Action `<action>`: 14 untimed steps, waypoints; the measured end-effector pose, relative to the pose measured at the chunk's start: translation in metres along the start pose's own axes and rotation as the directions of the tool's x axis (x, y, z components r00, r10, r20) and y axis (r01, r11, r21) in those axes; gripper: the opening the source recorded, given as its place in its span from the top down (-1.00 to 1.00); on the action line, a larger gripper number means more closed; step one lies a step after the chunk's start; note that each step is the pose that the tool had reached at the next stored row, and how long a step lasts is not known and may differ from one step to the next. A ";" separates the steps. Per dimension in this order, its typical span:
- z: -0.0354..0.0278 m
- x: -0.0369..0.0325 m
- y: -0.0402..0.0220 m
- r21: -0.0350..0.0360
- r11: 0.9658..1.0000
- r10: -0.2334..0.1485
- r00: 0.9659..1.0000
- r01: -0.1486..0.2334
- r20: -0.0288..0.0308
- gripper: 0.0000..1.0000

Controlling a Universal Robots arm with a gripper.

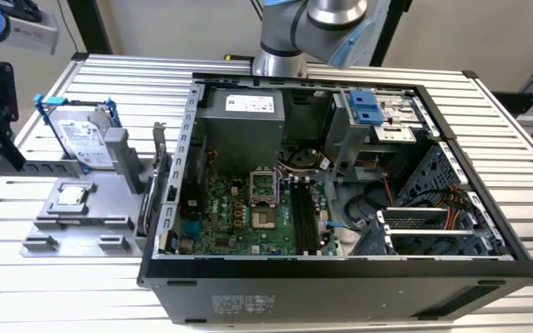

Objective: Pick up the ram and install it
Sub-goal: 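Pick up the ram and move it above insertion slot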

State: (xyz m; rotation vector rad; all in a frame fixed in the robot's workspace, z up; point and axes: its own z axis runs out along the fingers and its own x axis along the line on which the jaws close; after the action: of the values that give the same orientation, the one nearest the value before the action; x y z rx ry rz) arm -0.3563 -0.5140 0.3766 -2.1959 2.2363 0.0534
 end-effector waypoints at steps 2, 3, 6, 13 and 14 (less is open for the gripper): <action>-0.0048 -0.0001 0.0001 0.000 1.000 0.000 1.000 0.000 0.000 1.00; -0.0072 -0.0002 0.0001 0.000 1.000 0.000 1.000 0.000 0.000 1.00; -0.0137 -0.0004 0.0003 0.000 1.000 0.000 1.000 0.000 0.000 1.00; -0.0151 -0.0004 0.0002 0.000 1.000 0.000 1.000 0.000 -0.002 1.00; -0.0152 -0.0005 -0.0005 0.000 1.000 0.000 1.000 0.000 -0.002 1.00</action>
State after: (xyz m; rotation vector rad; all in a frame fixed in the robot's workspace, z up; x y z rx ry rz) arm -0.3555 -0.5140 0.3918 -2.1969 2.2371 0.0517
